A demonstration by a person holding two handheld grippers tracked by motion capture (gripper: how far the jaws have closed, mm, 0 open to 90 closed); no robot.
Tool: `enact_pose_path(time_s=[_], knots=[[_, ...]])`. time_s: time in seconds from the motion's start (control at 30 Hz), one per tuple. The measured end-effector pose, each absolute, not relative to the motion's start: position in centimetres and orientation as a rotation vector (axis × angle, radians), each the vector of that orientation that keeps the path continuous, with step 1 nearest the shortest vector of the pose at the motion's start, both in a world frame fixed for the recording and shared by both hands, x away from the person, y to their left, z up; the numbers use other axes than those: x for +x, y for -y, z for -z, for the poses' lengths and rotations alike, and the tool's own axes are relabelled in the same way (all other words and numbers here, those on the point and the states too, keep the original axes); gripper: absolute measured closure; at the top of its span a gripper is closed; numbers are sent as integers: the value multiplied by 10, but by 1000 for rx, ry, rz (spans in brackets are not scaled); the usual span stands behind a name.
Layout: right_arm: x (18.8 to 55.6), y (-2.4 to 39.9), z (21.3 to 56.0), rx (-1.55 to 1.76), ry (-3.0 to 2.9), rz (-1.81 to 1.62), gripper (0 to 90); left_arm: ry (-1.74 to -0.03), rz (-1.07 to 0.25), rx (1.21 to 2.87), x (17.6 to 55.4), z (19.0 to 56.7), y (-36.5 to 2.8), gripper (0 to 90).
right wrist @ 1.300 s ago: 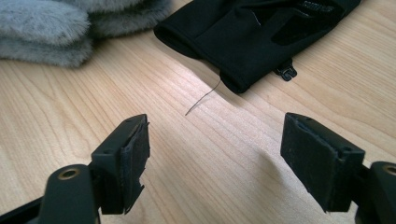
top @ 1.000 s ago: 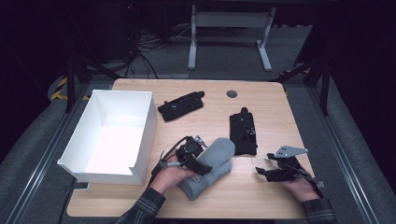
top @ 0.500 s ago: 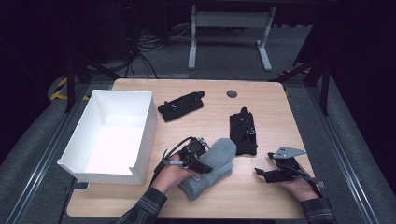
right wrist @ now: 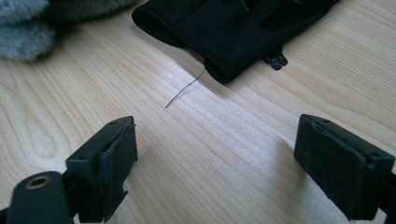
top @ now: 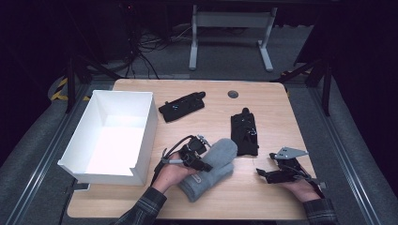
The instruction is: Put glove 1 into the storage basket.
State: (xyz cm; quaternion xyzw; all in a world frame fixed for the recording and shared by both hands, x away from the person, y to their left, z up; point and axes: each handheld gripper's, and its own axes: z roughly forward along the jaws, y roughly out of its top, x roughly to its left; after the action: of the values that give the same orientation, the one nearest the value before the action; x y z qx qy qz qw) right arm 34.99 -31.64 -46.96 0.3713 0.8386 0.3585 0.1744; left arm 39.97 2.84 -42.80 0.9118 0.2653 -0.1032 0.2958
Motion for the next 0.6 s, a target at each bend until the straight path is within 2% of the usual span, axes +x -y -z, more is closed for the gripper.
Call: enact_pose_path(time_s=[0.6], knots=[[350,316,470,1058,-2373,-1013,138,-719,122,2335,399,369,-44,767]])
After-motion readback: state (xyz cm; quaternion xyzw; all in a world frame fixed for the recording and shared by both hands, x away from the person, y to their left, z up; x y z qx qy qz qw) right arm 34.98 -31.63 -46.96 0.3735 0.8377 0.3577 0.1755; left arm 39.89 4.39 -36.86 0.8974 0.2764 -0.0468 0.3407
